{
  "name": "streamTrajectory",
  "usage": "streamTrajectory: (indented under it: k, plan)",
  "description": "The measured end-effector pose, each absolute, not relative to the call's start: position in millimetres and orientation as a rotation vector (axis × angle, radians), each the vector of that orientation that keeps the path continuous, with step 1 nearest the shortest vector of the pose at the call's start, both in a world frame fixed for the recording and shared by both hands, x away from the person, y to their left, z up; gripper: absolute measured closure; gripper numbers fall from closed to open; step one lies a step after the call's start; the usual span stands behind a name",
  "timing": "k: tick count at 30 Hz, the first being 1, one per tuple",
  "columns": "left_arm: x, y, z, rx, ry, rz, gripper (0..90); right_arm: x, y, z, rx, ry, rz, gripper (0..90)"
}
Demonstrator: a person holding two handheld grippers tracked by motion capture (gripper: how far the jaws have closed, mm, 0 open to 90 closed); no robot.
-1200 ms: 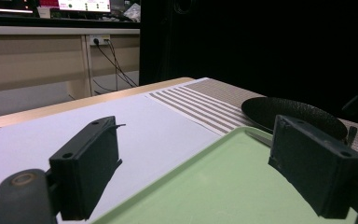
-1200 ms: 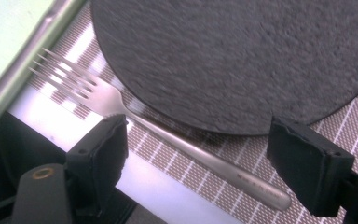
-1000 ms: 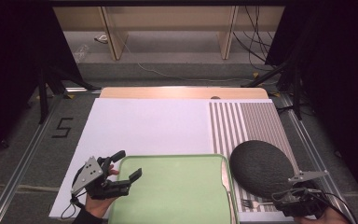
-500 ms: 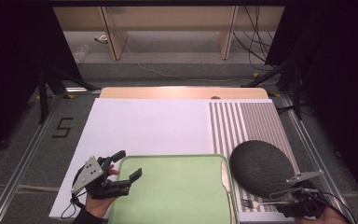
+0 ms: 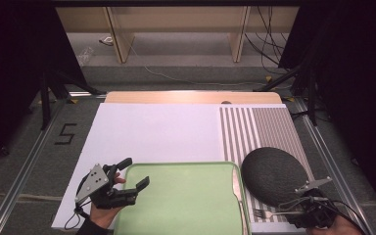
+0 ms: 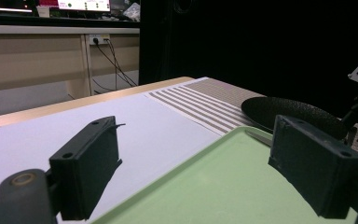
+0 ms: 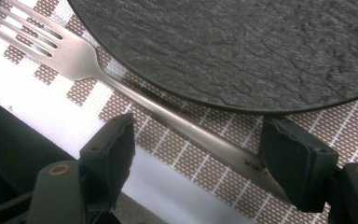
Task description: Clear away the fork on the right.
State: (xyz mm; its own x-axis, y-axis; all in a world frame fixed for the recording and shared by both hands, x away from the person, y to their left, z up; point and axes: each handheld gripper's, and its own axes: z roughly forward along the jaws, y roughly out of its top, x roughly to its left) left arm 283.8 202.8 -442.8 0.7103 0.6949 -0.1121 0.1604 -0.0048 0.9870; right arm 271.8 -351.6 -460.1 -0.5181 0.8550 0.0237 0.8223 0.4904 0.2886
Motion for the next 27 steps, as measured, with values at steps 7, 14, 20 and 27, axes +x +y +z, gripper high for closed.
streamTrajectory:
  k: [7, 14, 20, 27]
  plan:
    - [284, 203, -443, 1.549, 0.722, 0.487, 15.0, 272, -349, -461, 1.449, 2.628, 0.384, 32.0]
    - [284, 203, -443, 1.548, 0.724, 0.485, 15.0, 269, -346, -458, 1.4, 2.661, 0.351, 46.9]
    - [284, 203, -443, 1.55, 0.724, 0.485, 15.0, 267, -338, -457, 1.298, 2.701, 0.278, 57.7]
    - [284, 203, -443, 1.55, 0.725, 0.485, 15.0, 266, -324, -456, 1.168, 2.751, 0.156, 69.1]
